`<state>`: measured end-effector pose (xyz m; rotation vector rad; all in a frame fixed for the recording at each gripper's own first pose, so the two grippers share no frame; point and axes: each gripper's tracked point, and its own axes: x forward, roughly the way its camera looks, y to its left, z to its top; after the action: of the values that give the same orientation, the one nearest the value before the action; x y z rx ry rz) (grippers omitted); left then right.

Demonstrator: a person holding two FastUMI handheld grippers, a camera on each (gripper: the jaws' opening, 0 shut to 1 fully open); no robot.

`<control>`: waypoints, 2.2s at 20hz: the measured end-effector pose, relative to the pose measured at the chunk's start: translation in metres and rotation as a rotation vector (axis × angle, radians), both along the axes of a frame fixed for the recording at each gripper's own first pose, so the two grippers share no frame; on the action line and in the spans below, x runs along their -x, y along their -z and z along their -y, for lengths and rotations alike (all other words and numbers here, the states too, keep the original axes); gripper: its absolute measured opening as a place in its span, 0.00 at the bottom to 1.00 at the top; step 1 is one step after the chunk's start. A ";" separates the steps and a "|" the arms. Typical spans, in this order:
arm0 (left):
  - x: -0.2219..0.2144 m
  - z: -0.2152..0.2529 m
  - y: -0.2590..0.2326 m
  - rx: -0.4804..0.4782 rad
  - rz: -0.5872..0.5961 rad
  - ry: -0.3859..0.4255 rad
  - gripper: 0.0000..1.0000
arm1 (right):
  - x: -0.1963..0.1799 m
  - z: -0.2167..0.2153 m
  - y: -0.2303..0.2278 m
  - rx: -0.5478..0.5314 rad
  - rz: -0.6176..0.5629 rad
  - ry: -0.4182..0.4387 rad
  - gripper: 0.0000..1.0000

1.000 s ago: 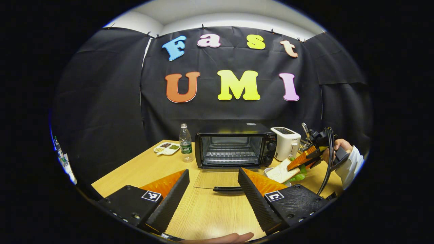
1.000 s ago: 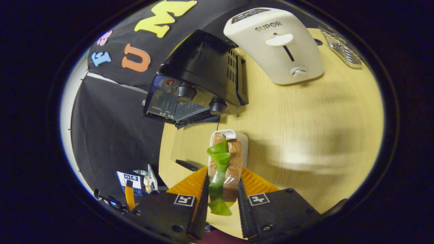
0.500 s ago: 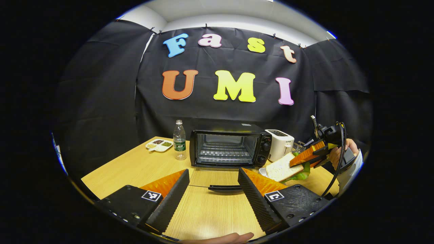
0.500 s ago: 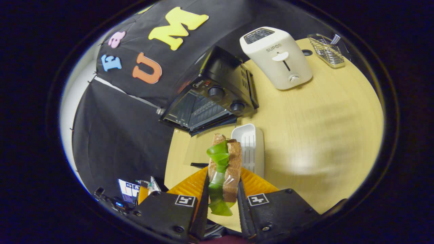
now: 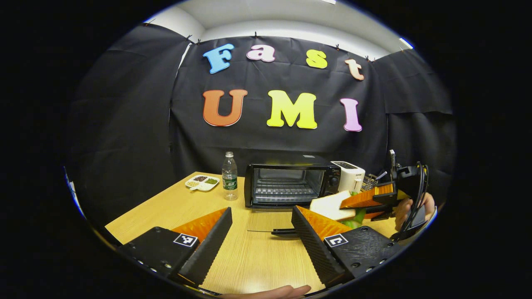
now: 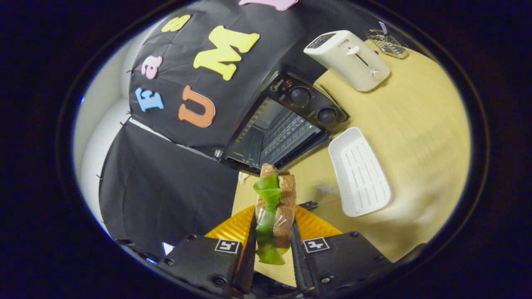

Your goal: Open the electric oven with the left hand, put the food in, and close the electric oven.

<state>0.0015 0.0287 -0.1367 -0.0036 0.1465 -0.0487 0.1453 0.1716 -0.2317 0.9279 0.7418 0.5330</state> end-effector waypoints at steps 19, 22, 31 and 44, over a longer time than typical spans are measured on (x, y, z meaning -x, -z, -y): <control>0.021 -0.049 0.003 -0.062 -0.030 -0.062 0.95 | -0.225 -0.097 0.012 0.133 0.283 0.646 0.43; 0.017 -0.057 0.003 -0.056 -0.040 -0.087 0.95 | -0.241 -0.085 0.003 0.148 0.366 0.722 0.42; 0.010 -0.046 0.012 -0.063 -0.061 -0.058 0.95 | -0.238 -0.084 0.016 0.209 0.383 0.714 0.48; 0.013 -0.035 0.021 -0.069 -0.080 -0.044 0.95 | -0.248 -0.078 0.012 0.105 0.389 0.680 0.39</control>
<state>-0.0112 0.0640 -0.1573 0.0603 0.2280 0.0003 0.3933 0.2497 -0.2436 0.8790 0.0776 0.0615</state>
